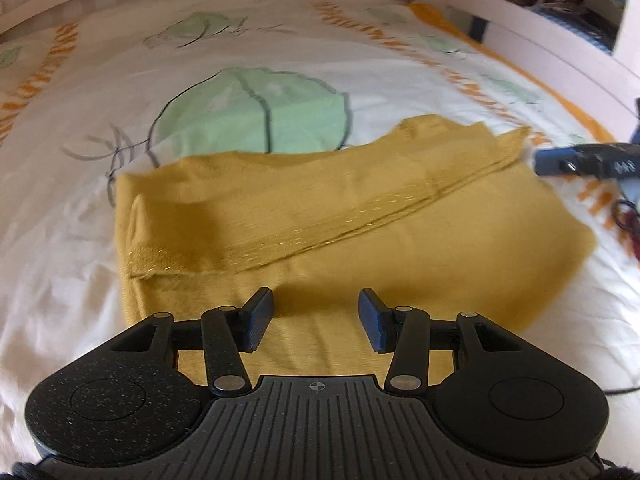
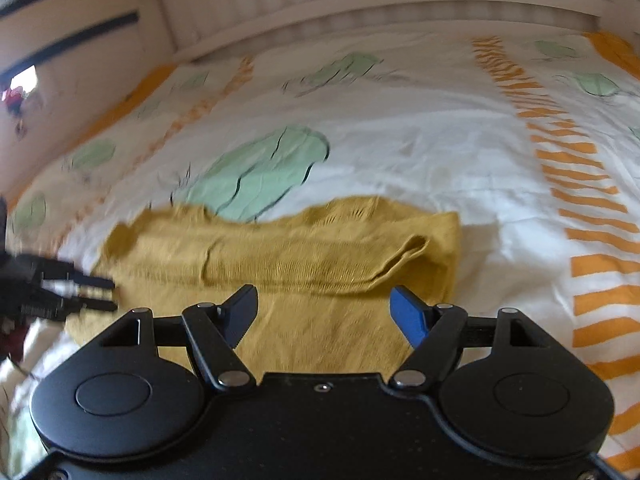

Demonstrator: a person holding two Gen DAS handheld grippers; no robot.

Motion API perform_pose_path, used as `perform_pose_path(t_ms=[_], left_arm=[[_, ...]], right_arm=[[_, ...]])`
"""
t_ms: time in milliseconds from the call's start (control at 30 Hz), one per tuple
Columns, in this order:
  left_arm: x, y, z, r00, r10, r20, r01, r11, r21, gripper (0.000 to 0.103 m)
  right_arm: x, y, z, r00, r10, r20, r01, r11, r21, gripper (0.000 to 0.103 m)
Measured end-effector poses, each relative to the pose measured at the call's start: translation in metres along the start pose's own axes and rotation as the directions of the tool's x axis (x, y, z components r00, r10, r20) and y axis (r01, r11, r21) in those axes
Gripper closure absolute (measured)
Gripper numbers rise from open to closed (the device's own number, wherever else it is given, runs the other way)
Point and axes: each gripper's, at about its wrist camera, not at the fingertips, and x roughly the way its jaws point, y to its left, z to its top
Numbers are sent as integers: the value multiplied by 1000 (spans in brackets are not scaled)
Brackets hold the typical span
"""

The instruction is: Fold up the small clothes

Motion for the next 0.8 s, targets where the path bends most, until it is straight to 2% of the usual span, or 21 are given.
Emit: perform_pose_path(t_ms=[233, 367, 667, 800], left_arm=[[11, 19, 9, 995, 81, 50, -74, 989, -129, 57], [17, 27, 14, 993, 97, 66, -85, 981, -173, 57], [28, 39, 26, 988, 104, 113, -72, 962, -262, 57], [26, 52, 32, 974, 152, 167, -90, 940, -329, 57]], right_arm=[[27, 18, -9, 994, -90, -55, 81, 985, -150, 28], [36, 23, -12, 992, -115, -55, 103, 977, -187, 27], [50, 22, -2, 988, -153, -18, 148, 973, -175, 27], [56, 14, 7, 985, -175, 8, 174, 977, -123, 26]])
